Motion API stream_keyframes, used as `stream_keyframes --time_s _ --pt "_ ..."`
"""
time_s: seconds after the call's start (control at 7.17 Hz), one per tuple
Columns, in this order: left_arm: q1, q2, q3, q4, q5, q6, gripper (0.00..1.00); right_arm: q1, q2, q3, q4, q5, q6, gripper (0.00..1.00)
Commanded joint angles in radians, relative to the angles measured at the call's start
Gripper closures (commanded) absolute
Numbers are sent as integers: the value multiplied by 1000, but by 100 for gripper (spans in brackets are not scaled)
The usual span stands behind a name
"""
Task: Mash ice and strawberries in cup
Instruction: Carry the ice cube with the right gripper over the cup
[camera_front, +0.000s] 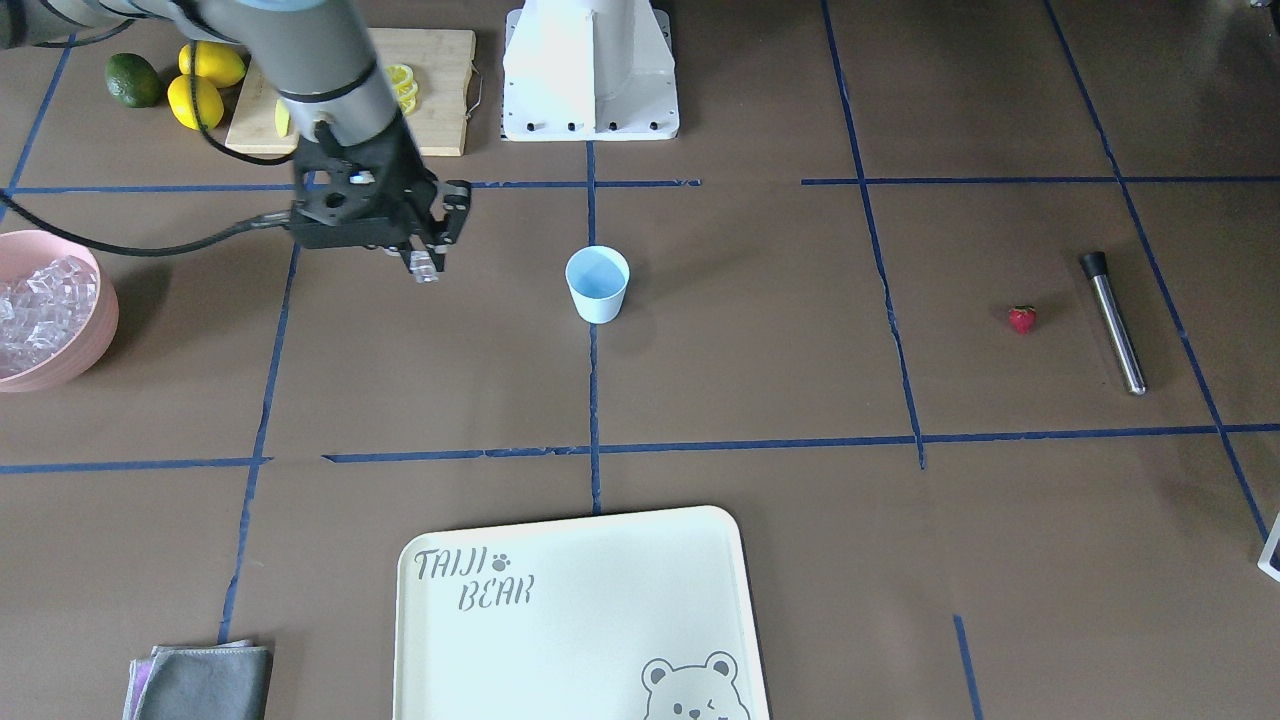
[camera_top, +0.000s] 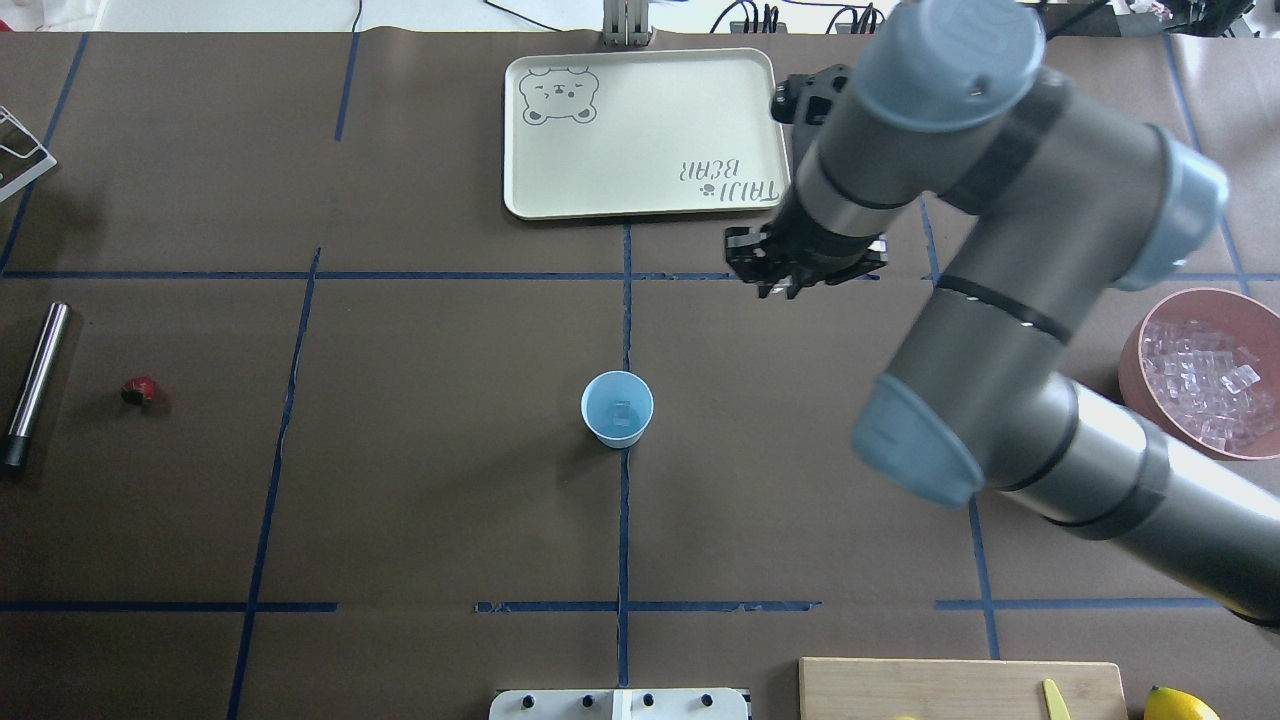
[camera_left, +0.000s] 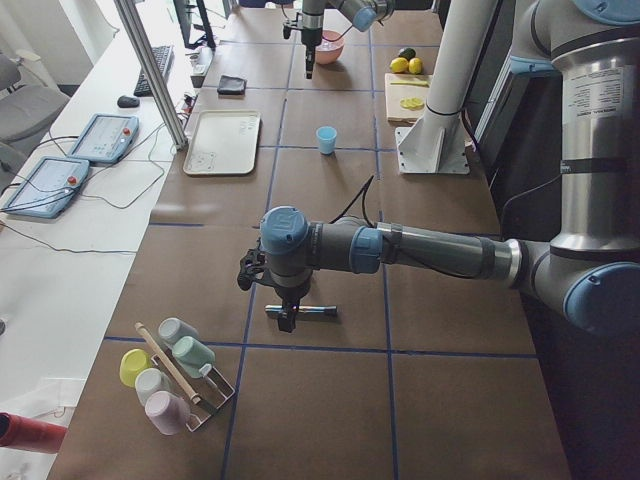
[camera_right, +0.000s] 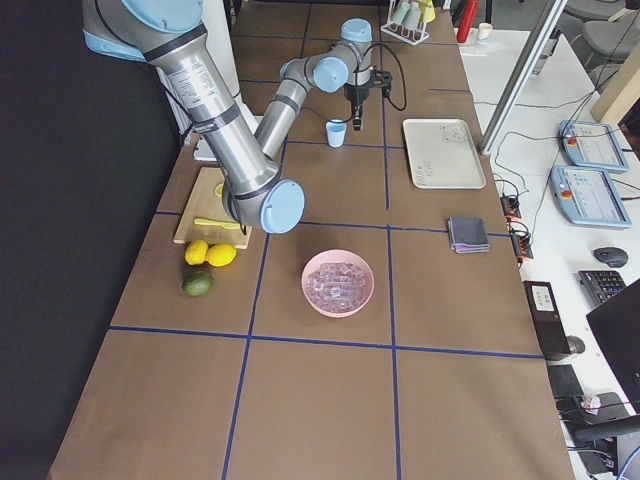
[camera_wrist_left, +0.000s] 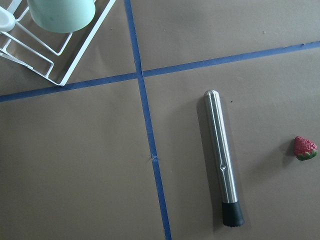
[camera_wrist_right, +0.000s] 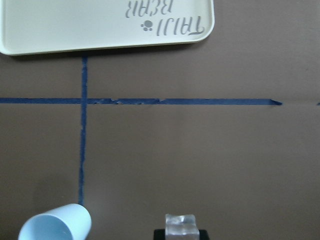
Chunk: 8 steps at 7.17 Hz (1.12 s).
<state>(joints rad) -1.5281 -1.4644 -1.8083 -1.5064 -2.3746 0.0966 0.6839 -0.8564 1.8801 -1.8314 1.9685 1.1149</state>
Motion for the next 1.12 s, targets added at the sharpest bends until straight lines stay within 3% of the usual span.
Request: stream_keyframes --time_s 0.0,0.28,0.98 --pt "0 -2 0 0 0 0 0 -113 205 -203 6 -88 138 100" --pt "0 -4 -2 -1 0 0 0 -165 243 -292 53 -132 169 100" --pt "0 -2 1 0 0 0 0 -236 181 -300 53 -146 169 99"
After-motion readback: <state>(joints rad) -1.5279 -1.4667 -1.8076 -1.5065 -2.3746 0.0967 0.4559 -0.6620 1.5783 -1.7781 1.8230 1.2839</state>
